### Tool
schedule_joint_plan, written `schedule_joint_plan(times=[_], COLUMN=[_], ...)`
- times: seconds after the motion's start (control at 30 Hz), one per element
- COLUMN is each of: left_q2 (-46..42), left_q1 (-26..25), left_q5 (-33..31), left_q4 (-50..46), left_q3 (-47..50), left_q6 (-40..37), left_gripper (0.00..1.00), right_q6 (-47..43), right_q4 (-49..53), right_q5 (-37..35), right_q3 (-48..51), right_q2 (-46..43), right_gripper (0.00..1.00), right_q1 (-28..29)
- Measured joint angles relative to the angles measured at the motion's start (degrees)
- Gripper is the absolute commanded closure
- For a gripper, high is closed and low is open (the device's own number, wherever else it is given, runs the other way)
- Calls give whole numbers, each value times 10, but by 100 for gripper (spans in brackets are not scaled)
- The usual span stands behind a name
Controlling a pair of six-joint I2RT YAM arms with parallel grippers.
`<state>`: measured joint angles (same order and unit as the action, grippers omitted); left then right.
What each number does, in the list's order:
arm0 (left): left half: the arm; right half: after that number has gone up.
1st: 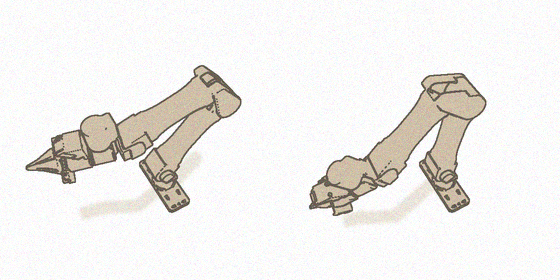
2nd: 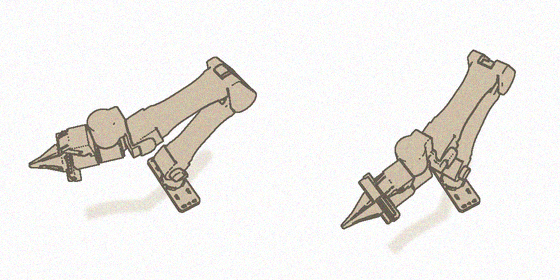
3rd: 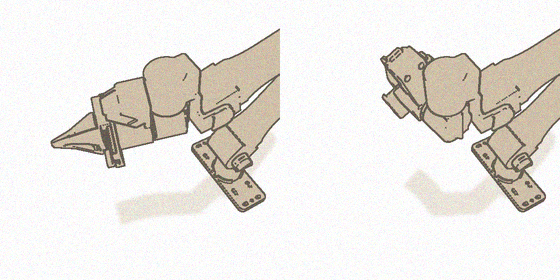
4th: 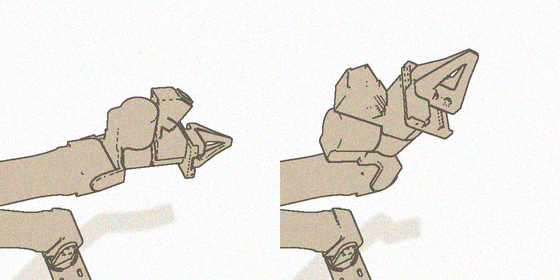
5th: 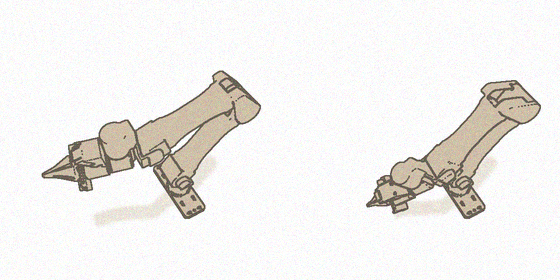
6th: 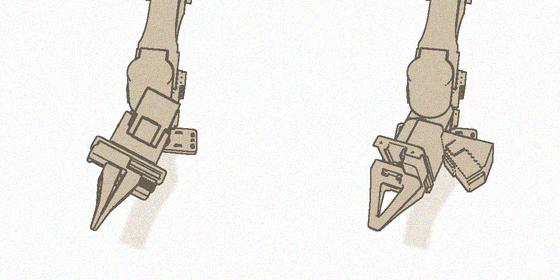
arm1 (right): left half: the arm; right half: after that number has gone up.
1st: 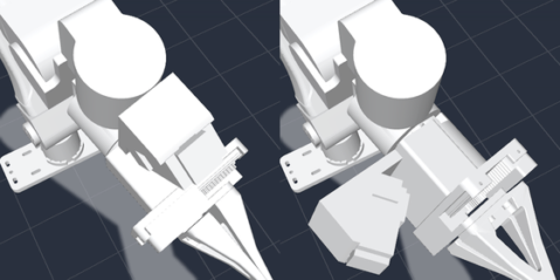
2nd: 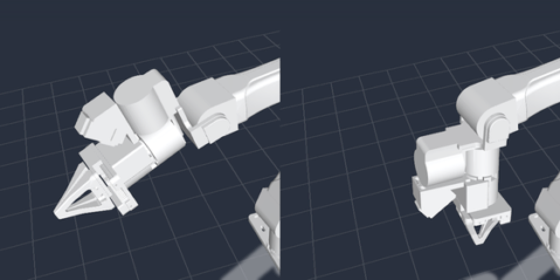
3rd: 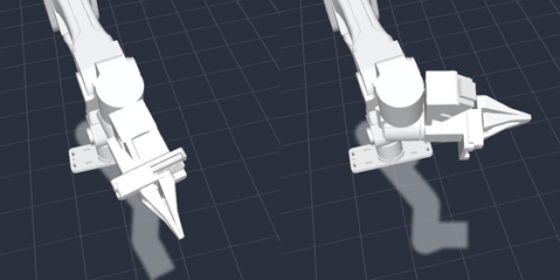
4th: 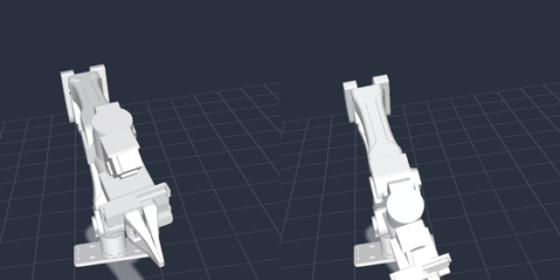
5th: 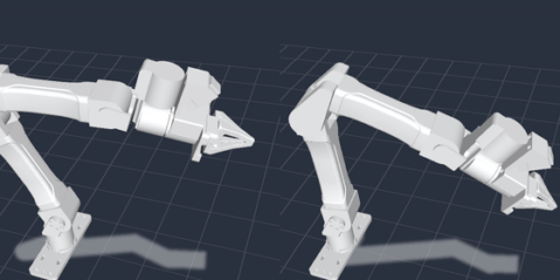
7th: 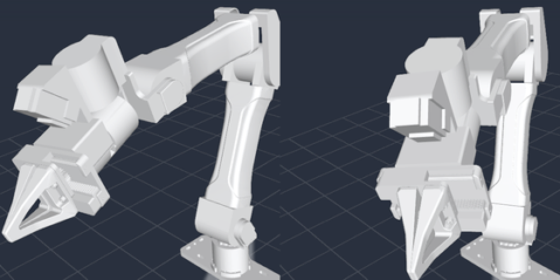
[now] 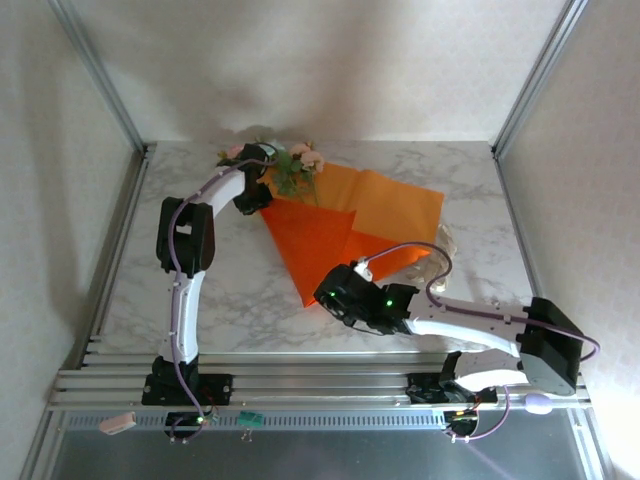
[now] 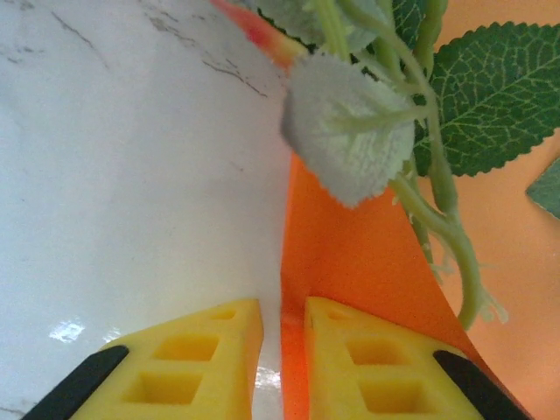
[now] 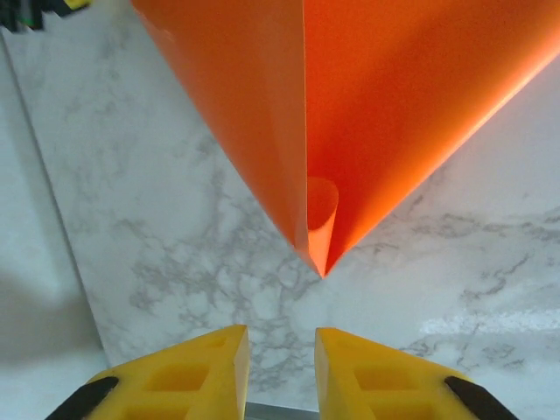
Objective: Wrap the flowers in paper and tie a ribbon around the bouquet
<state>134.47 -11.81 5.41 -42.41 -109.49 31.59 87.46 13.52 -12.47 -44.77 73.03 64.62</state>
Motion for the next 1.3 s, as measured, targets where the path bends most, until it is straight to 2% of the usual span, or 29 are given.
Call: schedule_joint_plan(times=[0.27, 0.5, 0.63, 0.83, 0.93, 1.03, 1.3], left_q2=[-35, -43, -46, -50, -59, -82, -229], left_q1=[-13, -27, -29, -48, -58, -66, -86], left_q5=[3, 5, 10, 10, 10, 9, 5], left_q4=[45, 52, 54, 49, 44, 37, 39], left_q3=[60, 75, 78, 78, 78, 78, 116], left_q6=[16, 23, 29, 31, 31, 36, 47], left_gripper=[75, 76, 75, 73, 69, 62, 62], right_q6=[-50, -72, -82, -107, -123, -134, -161], right_q4=[-20, -8, -20, -41, -43, -52, -71], right_q5=[43, 99, 137, 185, 198, 203, 214], right_q3=[1, -80, -116, -118, -116, -102, -69], right_q2=[19, 60, 119, 206, 233, 244, 266], right_gripper=[82, 84, 84, 85, 86, 86, 87], right_q1=[-108, -122, -133, -184, -206, -219, -247])
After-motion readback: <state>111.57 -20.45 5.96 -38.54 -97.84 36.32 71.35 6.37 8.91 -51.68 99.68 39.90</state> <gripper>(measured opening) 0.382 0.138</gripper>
